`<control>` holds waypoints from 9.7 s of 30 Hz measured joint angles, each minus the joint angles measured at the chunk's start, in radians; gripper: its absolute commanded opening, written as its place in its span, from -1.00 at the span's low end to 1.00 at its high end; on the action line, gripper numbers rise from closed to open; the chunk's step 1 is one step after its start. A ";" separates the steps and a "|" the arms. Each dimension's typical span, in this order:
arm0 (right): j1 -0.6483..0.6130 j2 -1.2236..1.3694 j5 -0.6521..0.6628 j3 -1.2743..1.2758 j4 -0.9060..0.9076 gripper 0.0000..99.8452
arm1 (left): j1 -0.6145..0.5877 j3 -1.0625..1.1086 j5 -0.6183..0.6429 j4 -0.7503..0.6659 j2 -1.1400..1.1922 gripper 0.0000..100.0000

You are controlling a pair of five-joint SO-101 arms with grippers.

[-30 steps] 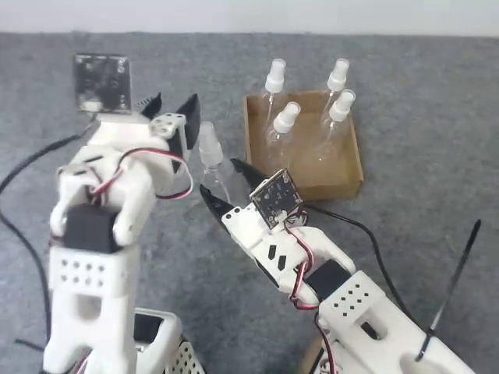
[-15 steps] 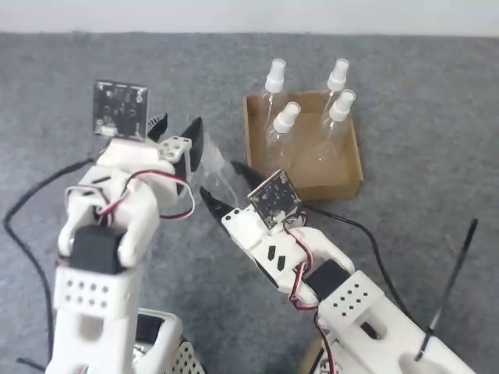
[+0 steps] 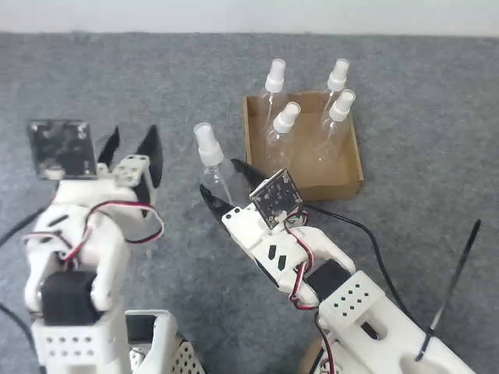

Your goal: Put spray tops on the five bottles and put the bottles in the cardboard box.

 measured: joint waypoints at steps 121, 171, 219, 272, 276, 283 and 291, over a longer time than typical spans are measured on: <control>0.517 0.313 0.095 -0.229 0.261 -0.99 | 0.018 0.606 -0.038 -0.273 -0.222 -0.69; 0.517 0.446 0.078 -0.176 0.124 -0.99 | 0.018 0.606 -0.038 -0.273 -0.222 -0.69; 0.514 0.446 0.078 -0.175 0.124 -0.38 | 0.018 0.606 -0.038 -0.273 -0.222 -0.69; 0.713 -0.790 0.278 0.239 0.873 -0.95 | -0.199 0.873 -0.038 -0.198 -0.652 -0.69; 0.718 -0.895 0.290 0.347 0.925 -0.96 | -0.199 0.984 -0.038 -0.198 -0.655 -0.69; 0.713 -0.893 0.296 0.399 0.934 -0.96 | -0.216 1.028 -0.038 -0.130 -0.657 -0.69; 0.781 -0.893 0.301 0.399 1.036 -0.96 | -0.215 1.028 -0.038 0.101 -0.657 -0.69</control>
